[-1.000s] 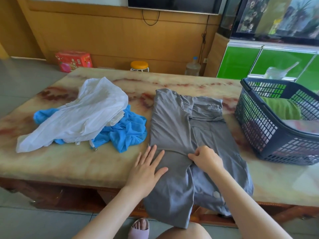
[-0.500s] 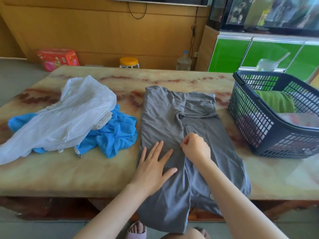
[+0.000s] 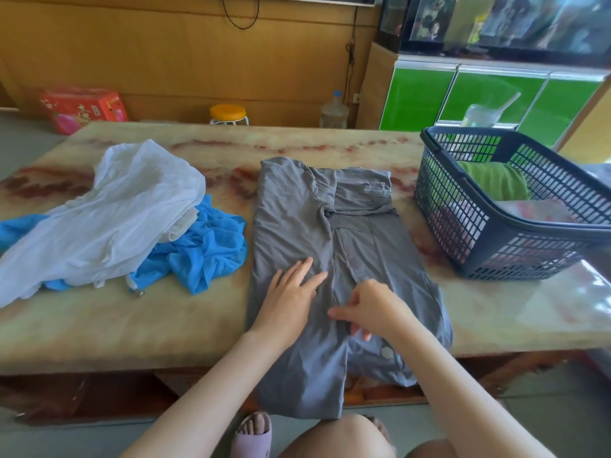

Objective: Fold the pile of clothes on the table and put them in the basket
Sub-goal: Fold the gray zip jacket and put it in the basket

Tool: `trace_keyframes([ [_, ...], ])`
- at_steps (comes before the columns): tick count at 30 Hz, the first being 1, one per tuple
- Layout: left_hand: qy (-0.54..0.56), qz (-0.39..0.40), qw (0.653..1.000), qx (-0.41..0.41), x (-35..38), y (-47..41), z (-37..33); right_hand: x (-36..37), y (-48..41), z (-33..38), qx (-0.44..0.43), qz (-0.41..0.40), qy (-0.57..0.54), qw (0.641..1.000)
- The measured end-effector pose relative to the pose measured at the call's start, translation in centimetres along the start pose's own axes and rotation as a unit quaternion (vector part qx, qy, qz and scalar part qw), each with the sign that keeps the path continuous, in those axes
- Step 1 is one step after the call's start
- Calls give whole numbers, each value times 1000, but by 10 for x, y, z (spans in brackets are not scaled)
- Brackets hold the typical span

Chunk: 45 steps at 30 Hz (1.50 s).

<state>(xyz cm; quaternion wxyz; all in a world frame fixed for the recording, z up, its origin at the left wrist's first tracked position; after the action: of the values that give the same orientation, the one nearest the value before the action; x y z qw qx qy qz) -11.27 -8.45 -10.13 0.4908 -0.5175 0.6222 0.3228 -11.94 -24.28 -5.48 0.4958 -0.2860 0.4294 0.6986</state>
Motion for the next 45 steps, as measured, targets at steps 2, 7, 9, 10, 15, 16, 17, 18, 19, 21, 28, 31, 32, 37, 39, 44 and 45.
trace_keyframes([
  [2,13,-26,999,42,-2,-15,-2,8,14,-1,-1,-7,11,1000],
  [7,23,18,992,120,-8,-54,-5,12,22,2,-4,-38,-21,999],
  [9,0,30,989,144,-11,-63,-5,10,22,-1,-7,-22,-22,1000],
  [10,0,21,988,155,-11,-64,-5,10,21,-4,-9,-8,-29,1000],
  [15,37,-30,987,155,-7,-71,-10,1,24,-10,2,60,-75,995],
  [16,54,-15,986,155,-9,-72,-11,-1,24,-11,7,68,-86,994],
  [17,66,10,985,161,-12,-73,-13,-2,23,-12,11,68,-90,994],
  [18,66,38,982,170,-14,-73,-13,-2,23,-13,14,64,-91,994],
  [19,54,64,980,180,-18,-73,-11,-2,22,-14,18,58,-93,994],
  [21,29,99,977,188,-22,-73,-4,0,19,-16,17,43,-105,993],
  [28,93,6,982,166,-17,-74,-7,1,16,-10,-23,75,-125,989],
  [31,105,-3,980,166,-5,-69,-13,-1,18,-12,-12,89,-48,995],
  [32,89,-2,984,156,-1,-66,-13,-1,19,-13,-5,89,-27,996],
  [37,-35,-19,999,12,11,-57,-7,-4,19,-10,-49,-68,28,996],
  [39,-58,45,997,-21,14,-62,-6,-2,15,-5,-109,-78,4,991],
  [44,39,-54,998,-22,4,-81,1,7,-5,-3,-133,-18,0,991],
  [45,37,-80,996,-22,-2,-86,3,4,-11,-4,-140,-45,-22,989],
])
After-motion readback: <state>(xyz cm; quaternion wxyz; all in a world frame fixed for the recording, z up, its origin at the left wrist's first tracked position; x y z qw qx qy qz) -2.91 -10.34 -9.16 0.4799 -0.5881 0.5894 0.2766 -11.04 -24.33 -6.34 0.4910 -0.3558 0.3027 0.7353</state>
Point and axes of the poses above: each hand's wrist, its own y-axis away from the middle knuckle, its own x-axis out of the palm, z = x × y, the point moved 1 cm from there along -y, towards the middle knuckle, and after that the axes turned 5 degrees about -x, right-handed, at the moved point
